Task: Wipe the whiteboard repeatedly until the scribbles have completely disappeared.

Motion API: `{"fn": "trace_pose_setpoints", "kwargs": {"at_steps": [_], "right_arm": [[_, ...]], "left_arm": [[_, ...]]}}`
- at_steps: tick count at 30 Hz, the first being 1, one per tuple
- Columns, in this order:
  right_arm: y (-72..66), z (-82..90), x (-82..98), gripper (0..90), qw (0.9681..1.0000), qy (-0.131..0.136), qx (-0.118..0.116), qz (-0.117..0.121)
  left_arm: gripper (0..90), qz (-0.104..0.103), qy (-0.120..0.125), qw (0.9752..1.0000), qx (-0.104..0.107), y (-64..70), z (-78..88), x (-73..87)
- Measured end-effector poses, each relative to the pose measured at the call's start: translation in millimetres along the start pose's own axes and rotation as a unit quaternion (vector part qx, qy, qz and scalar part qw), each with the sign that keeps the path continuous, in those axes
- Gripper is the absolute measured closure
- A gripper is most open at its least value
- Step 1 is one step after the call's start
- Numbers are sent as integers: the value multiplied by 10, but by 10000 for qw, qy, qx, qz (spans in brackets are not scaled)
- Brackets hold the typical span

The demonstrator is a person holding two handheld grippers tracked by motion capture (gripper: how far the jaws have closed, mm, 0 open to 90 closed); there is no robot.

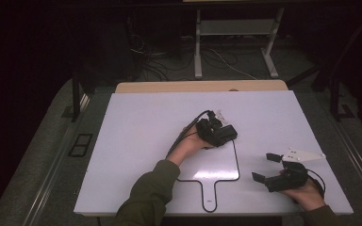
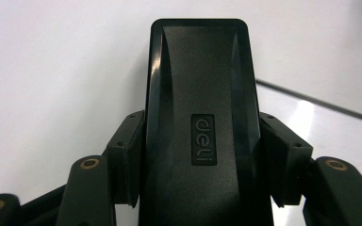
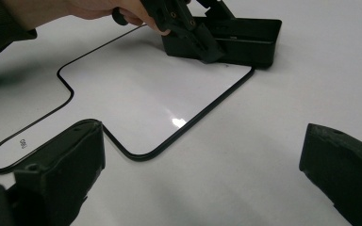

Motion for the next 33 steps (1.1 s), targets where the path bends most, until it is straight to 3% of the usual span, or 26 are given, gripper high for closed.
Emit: {"fn": "trace_pose_setpoints", "kwargs": {"at_steps": [1, 4, 9, 12, 15, 17, 18, 21, 22, 23, 25, 26, 27, 28, 29, 31, 32, 33], "right_arm": [[10, 0, 0, 0, 10000, -1, 7, 7], [10, 1, -1, 0, 10000, 5, 4, 9], [4, -1, -2, 0, 10000, -1, 6, 9], [5, 1, -2, 0, 10000, 1, 11, 8], [3, 4, -3, 0, 10000, 13, 11, 11], [6, 4, -4, 0, 10000, 14, 12, 6], [8, 4, -2, 0, 10000, 2, 11, 5], [12, -2, -1, 0, 10000, -2, 11, 6], [9, -5, -2, 0, 10000, 0, 7, 2], [9, -6, -2, 0, 10000, 1, 5, 8], [4, -3, 0, 0, 10000, -5, 7, 6], [3, -2, -1, 0, 10000, -6, 10, 5], [3, -2, -1, 0, 10000, -4, 12, 4], [2, -2, -1, 0, 10000, -4, 9, 2], [1, -6, -1, 0, 10000, -3, 4, 2], [-2, -12, 4, 0, 10000, -28, 4, 21], [-5, -14, 5, 0, 10000, -30, -7, 29], [-9, -17, 5, 0, 10000, -32, -14, 37]], "left_arm": [[393, -174, -158, 9997, 9, -17, 26, 29], [393, -252, -196, 9995, 37, 17, 39, 35], [393, -522, -210, 9980, 275, 214, 48, 31], [393, -474, -215, 9985, 184, 160, 62, 52], [393, -156, -157, 9998, 1, -15, 88, 108], [393, -95, -191, 9998, -2, -46, 109, 135], [393, -192, -222, 9996, -28, -45, 114, 135], [393, -359, -285, 9989, 89, 69, 110, 112], [393, -265, -241, 9993, 131, 129, 98, 98], [392, -483, -296, 9982, 174, 157, 99, 90], [393, -635, -330, 9970, 306, 262, 94, 77], [393, -585, -244, 9974, 329, 334, 80, 55], [393, -723, -328, 9963, 343, 344, 88, 59], [393, -614, -231, 9973, 316, 360, 69, 37], [393, -684, -261, 9970, 270, 323, 65, 33], [393, -519, -173, 9983, 217, 265, 30, 0], [393, -545, -233, 9980, 198, 201, 17, -14], [393, -359, -153, 9991, 174, 185, -13, -41]]}}
Point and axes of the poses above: each handheld gripper's, and its own axes: z roughly backward along the jaws, x roughly out of its underside, y roughly to its right, the point moved 9 cm from there along -z, roughly forward along the jaws, and after that the axes turned 4 degrees about -z, right-handed, at the moved point
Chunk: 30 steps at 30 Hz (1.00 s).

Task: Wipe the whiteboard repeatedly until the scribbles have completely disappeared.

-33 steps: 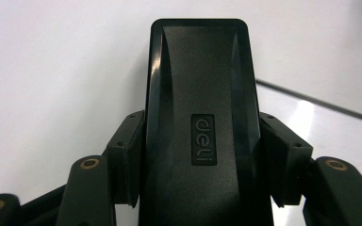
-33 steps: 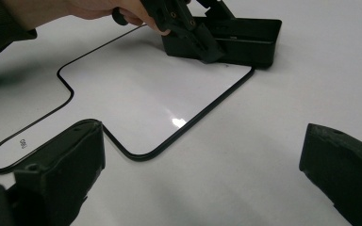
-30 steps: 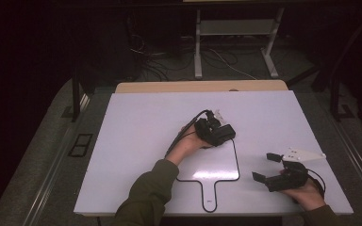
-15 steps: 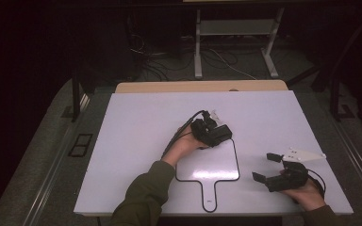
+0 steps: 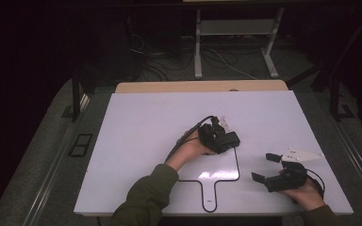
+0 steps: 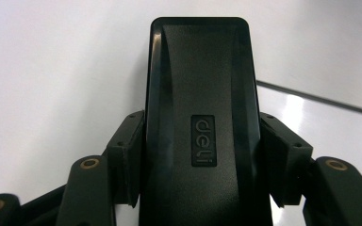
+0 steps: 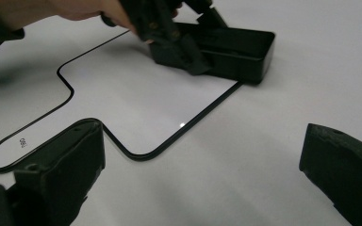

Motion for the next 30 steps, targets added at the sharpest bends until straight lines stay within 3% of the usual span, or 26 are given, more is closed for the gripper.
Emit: {"fn": "trace_pose_setpoints", "kwargs": {"at_steps": [2, 6, 9, 10, 12, 16, 18, 19, 23, 27, 28, 30], "right_arm": [[4, 0, 0, 0, 10000, -1, 4, 1], [16, 11, -1, 0, 10000, 13, 11, -32], [19, 17, 0, 0, 10000, 18, 17, -10], [18, 20, 1, 0, 10000, 11, 17, -5], [18, 21, -1, 0, 10000, 16, 16, -6], [18, 19, -2, 0, 10000, 17, 20, -8], [15, 18, -1, 0, 10000, 13, 20, -2], [15, 17, -1, 0, 10000, 14, 24, 1], [15, 23, -3, 0, 10000, 24, 26, -5], [18, 25, -3, 0, 10000, 26, 17, -6], [20, 25, -4, 0, 10000, 27, 17, -3], [23, 24, -6, 0, 10000, 38, 18, 1]], "left_arm": [[393, 67, 3, 10000, -6, -65, -32, -32], [393, 32, -66, 9998, -209, -208, -58, -62], [393, 303, 46, 9994, -174, -233, -74, -70], [393, 166, -90, 9997, -156, -236, -56, -50], [393, 77, -147, 9998, -86, -185, -49, -55], [392, -79, -123, 9999, 64, -38, -71, -94], [393, -45, -69, 9999, 74, -17, -87, -116], [393, -132, -146, 9998, 69, -46, -76, -99], [393, 111, -57, 9997, -215, -201, -60, -61], [392, 296, 48, 9995, -46, -236, -14, -22], [393, 465, 220, 9987, 64, -218, 5, -43], [392, 607, 468, 9969, 151, -208, 62, -83]]}}
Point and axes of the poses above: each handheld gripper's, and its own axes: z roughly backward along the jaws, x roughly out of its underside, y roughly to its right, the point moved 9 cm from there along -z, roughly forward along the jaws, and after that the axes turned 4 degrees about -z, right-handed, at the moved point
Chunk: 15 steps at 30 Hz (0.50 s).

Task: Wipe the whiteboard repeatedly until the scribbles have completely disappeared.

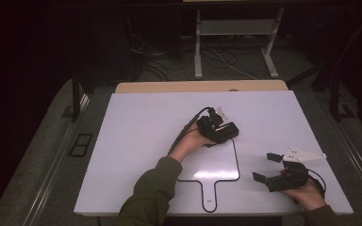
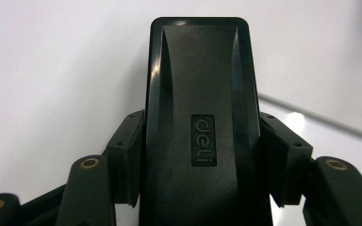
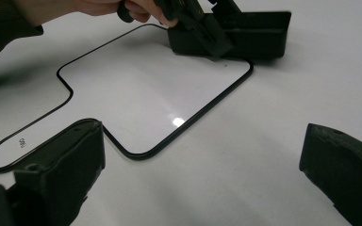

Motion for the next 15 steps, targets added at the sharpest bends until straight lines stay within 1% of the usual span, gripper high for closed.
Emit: {"fn": "trace_pose_setpoints", "kwargs": {"at_steps": [1, 2, 3, 4, 5, 7, 8, 9, 10, 12, 13, 15], "right_arm": [[-1, 1, 0, 0, 10000, -2, 2, -7], [0, 0, 0, 0, 10000, -2, 2, -10], [-1, -1, 1, 0, 10000, -8, 6, -9], [-2, -3, 1, 0, 10000, -9, 3, -14], [-2, -5, 1, 0, 10000, -12, 4, -8], [-1, -12, 1, 0, 10000, -13, 4, -16], [2, -15, 0, 0, 10000, -13, 1, -17], [2, -18, -2, 0, 10000, -13, 3, -28], [-1, -20, -4, 0, 10000, -15, 2, -43], [-4, -28, -7, 0, 10000, -20, 5, -40], [-5, -33, -9, 0, 10000, -16, 2, -29], [-16, -41, -7, 0, 10000, -34, -9, -32]], "left_arm": [[392, -45, -17, 10000, -3, 7, 35, -8], [392, -155, -53, 9999, 13, 12, 72, -9], [392, -25, 95, 9999, 53, 51, 86, -40], [392, 13, 151, 9998, 120, 83, 110, -54], [392, -60, 156, 9998, 130, 98, 137, -60], [391, -53, 195, 9997, 169, 137, 175, -59], [391, -10, 212, 9996, 196, 156, 193, -53], [391, -53, 191, 9996, 217, 162, 211, -38], [391, -11, 203, 9995, 233, 177, 222, -30], [391, -33, 162, 9996, 217, 175, 248, -8], [391, -11, 136, 9996, 228, 171, 267, 6], [391, -33, 121, 9998, 181, 129, 305, 23]]}}
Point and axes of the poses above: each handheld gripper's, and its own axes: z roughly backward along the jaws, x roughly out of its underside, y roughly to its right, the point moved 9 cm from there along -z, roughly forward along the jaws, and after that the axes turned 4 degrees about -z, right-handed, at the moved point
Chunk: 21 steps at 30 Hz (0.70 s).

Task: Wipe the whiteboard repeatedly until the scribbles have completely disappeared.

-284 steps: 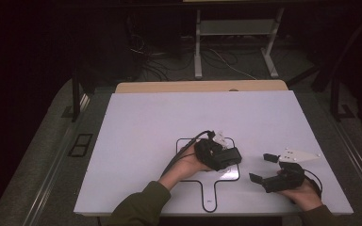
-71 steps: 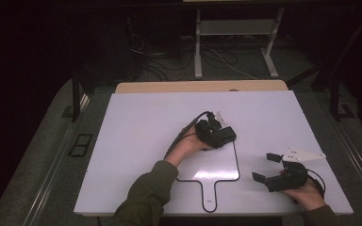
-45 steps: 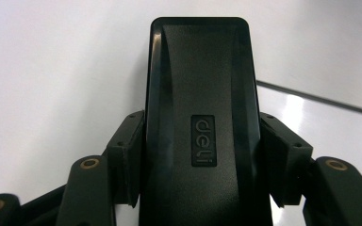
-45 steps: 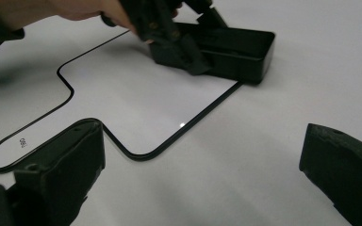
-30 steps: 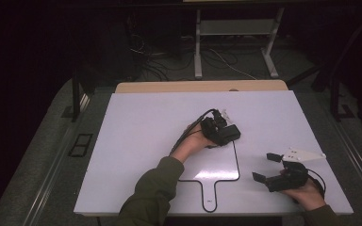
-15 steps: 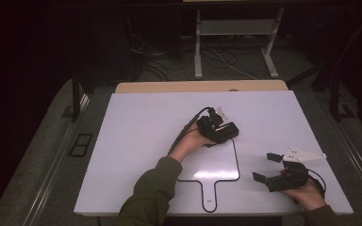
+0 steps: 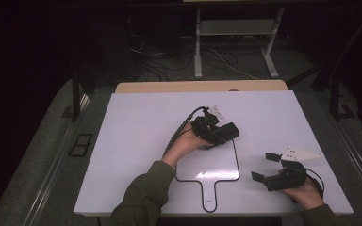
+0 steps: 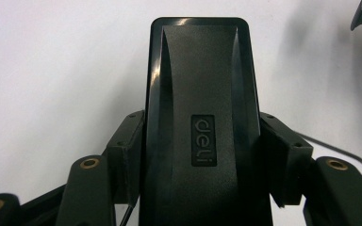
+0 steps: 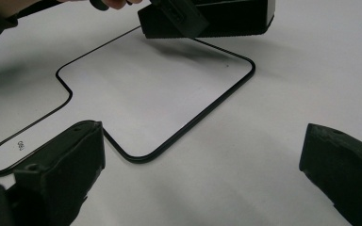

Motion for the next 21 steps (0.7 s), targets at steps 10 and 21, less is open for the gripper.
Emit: {"fn": "trace_pose_setpoints", "kwargs": {"at_steps": [10, 21], "right_arm": [[-16, -25, 17, 0, 10000, -28, -37, 30], [-18, -18, 14, 0, 10000, -14, -65, -8]], "left_arm": [[390, 284, 123, 9991, -295, -348, 156, 71], [390, 506, -2, 9970, -589, -754, 132, 101]]}}
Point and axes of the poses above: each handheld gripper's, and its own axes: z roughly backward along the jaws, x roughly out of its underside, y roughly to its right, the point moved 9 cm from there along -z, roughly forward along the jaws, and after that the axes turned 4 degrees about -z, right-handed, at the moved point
